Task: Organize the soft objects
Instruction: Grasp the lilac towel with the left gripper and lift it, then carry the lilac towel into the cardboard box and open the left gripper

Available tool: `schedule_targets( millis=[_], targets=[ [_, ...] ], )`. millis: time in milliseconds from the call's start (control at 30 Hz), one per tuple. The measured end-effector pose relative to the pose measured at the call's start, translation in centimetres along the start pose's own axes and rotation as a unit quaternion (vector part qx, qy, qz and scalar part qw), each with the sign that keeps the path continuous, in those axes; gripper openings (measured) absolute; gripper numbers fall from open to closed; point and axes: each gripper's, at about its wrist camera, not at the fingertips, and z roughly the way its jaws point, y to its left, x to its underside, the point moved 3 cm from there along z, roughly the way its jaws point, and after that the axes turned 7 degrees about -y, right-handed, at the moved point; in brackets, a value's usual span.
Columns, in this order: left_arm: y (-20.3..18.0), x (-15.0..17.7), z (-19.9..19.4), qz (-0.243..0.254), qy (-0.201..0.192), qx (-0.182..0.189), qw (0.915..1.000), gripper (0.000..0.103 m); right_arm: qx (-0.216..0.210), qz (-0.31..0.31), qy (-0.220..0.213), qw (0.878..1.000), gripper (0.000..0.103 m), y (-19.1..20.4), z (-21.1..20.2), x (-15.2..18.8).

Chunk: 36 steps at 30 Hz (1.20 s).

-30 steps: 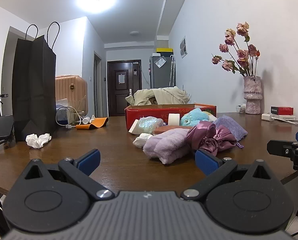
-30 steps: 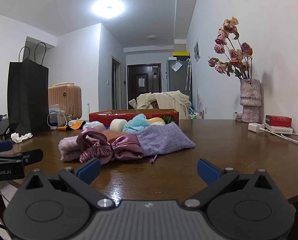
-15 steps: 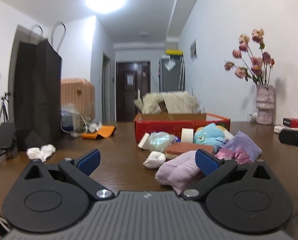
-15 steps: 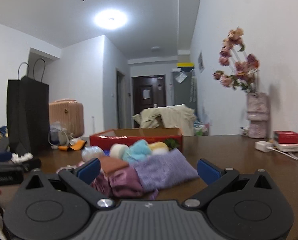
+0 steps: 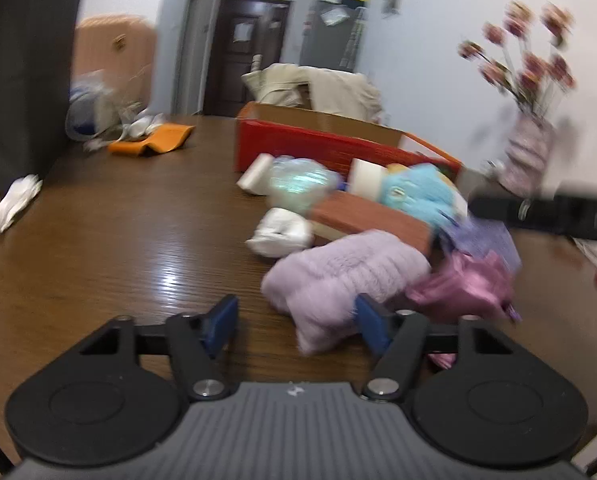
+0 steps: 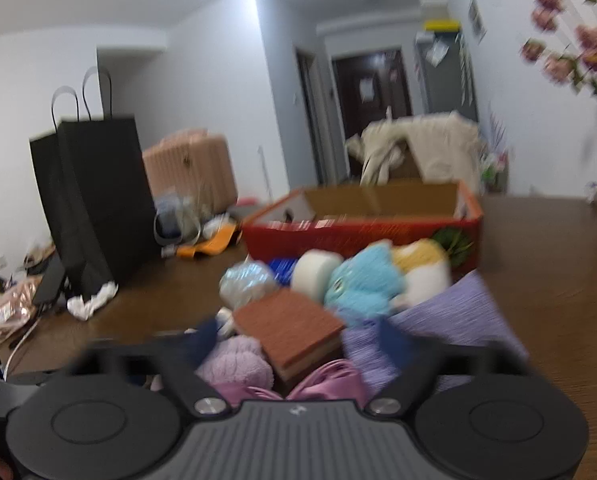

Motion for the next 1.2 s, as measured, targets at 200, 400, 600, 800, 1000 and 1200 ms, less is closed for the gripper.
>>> schedule_targets(
  millis=[200, 400, 600, 800, 1000, 1200],
  targets=[
    [4.8, -2.3, 0.1, -0.093, 0.001, 0.035, 0.9951, 0.064, -0.053, 0.030, 0.064, 0.996, 0.038, 2.7, 4.2, 0.6],
    [5.8, -3.5, 3.8, -0.101, 0.066, 0.087, 0.9889, 0.066, -0.045, 0.076, 0.099, 0.991, 0.048, 4.4, 5.4, 1.4],
    [5.5, -3.6, 5.3, -0.108, 0.106, 0.151, 0.9769, 0.025, -0.037, 0.112, 0.138, 0.983, 0.028, 3.8, 7.1, 2.4],
    [5.6, -8.9, 3.8, -0.105, 0.038, 0.171, 0.9789, 0.020, -0.068, 0.063, 0.099, 0.991, 0.022, 5.2, 7.1, -2.0],
    [4.6, -18.6, 8.2, -0.121, -0.006, 0.192, 0.9738, 0.020, -0.088, 0.036, 0.024, 0.995, 0.022, 3.1, 9.9, -10.8],
    [3.3, -25.2, 20.2, -0.132, 0.027, 0.148, 0.9798, 0.020, -0.071, 0.020, 0.047, 0.996, 0.021, -1.9, 19.9, -19.0]
  ],
)
